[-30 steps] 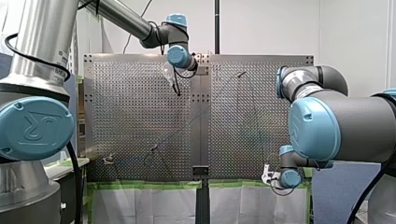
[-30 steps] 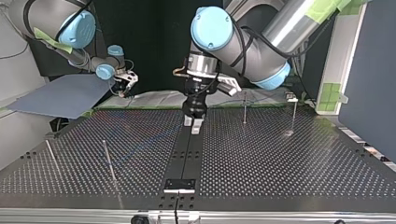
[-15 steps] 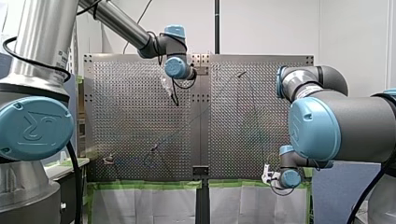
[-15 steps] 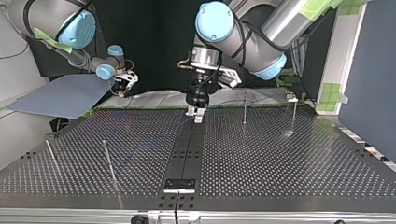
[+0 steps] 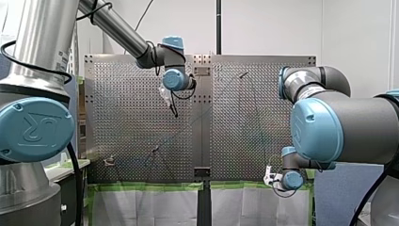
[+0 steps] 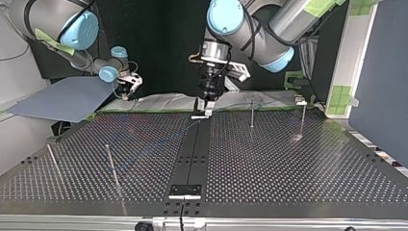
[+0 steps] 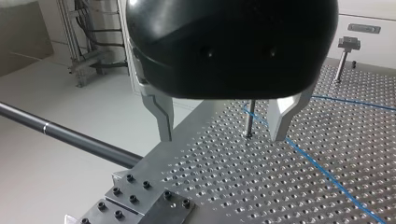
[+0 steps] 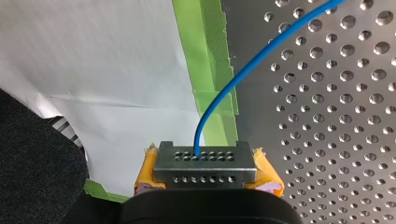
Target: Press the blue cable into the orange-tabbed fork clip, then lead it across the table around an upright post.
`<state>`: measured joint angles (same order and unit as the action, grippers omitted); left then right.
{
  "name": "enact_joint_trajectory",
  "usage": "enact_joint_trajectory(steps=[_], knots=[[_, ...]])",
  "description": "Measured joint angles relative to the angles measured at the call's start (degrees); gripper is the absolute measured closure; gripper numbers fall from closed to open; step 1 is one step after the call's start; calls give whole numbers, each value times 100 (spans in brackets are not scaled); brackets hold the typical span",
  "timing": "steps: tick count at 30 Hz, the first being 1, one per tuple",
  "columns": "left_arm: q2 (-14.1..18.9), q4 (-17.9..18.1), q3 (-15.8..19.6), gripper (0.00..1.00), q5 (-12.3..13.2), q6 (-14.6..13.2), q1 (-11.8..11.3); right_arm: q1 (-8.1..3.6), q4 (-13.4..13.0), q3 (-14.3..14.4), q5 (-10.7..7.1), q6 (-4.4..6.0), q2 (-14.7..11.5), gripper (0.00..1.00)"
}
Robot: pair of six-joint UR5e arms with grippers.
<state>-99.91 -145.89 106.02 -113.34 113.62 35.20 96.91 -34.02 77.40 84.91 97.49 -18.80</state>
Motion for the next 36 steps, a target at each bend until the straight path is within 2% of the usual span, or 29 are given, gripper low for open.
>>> enact_joint_trajectory(steps=[9, 26, 29, 36], knots=[[-4, 88, 428, 2, -149, 167, -133, -1, 3, -7, 0, -12, -1, 100], [-11, 2, 1296, 2, -148, 246, -183, -1, 0, -48, 7, -24, 2, 100], [-11, 18, 1437, 2, -145, 207, -176, 1, 0, -50, 3, -36, 1, 100], [-8, 285, 1790, 2, -27, -89, -176, 12, 0, -62, -6, -52, 1, 100]])
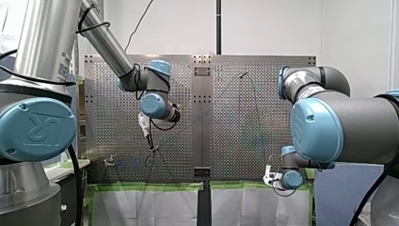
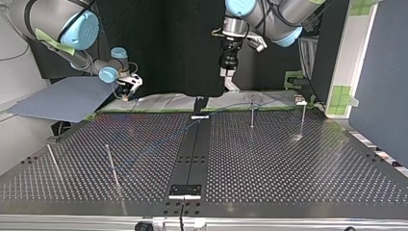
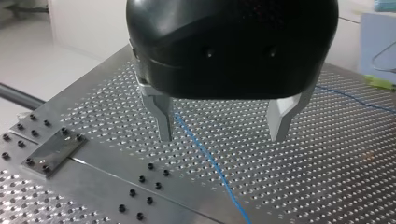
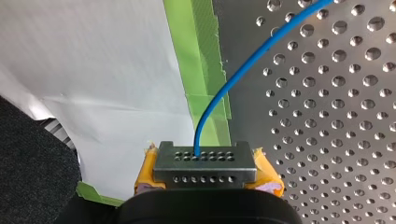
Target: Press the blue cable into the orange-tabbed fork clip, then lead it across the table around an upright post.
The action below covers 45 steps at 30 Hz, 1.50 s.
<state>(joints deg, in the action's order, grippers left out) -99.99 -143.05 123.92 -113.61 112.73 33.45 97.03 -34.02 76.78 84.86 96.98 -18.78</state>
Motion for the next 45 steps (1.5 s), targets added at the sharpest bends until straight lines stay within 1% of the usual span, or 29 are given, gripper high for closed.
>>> enact_joint_trajectory(steps=[9, 15, 18, 45], knots=[[-2, 451, 457, 2, 230, -364, 28, 23, 29, -5, -3, -33, -1, 100], [-4, 762, 777, 2, 270, -526, -3, 39, 66, -4, 4, -44, 0, 100], [-2, 806, 854, 2, 263, -584, -9, 46, 69, -5, 11, -45, 0, 100], [-6, 856, 886, 2, 274, -621, -11, 49, 70, -8, 14, -46, 0, 100]])
